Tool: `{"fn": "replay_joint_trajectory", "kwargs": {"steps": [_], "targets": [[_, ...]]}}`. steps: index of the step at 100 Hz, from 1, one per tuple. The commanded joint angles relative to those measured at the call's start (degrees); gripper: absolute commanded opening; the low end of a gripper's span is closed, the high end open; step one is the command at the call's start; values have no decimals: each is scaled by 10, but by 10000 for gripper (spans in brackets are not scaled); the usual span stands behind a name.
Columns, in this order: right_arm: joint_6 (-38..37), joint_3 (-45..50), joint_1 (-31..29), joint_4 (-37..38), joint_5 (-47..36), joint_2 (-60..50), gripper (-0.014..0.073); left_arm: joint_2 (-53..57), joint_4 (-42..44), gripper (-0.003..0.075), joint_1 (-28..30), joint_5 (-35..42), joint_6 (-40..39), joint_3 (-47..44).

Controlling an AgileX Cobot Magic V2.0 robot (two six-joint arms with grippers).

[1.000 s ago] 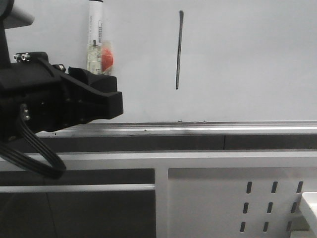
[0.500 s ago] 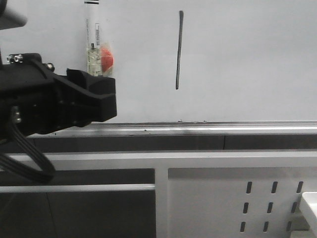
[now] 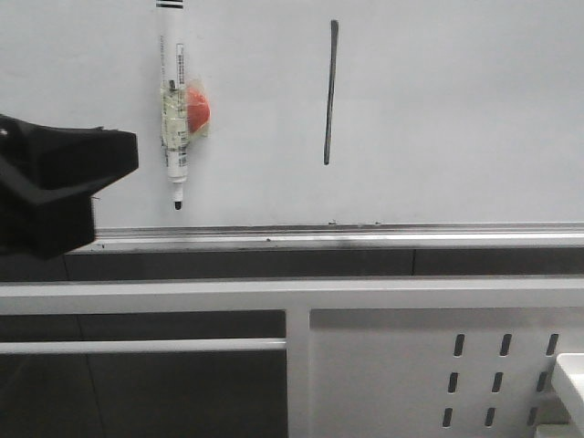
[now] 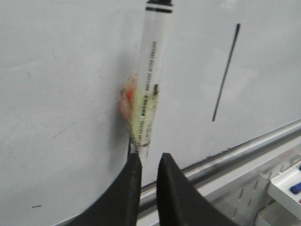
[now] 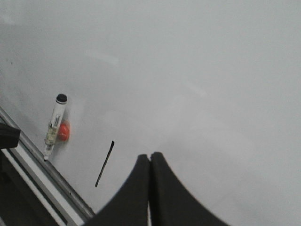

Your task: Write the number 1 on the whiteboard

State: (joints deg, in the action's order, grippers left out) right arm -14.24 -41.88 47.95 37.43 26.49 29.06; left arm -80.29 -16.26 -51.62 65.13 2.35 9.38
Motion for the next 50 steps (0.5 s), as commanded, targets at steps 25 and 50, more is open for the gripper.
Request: {"fn": "replay_joint_trajectory", "kwargs": {"steps": [25,50], "targets": [[0,96,0,-22,-88,-171,-69,231,-60,-20,1,76,42,-79],[0,215,0,-134,-95,-218,-69,380,-80,-20,1,-124,218,-79]]}}
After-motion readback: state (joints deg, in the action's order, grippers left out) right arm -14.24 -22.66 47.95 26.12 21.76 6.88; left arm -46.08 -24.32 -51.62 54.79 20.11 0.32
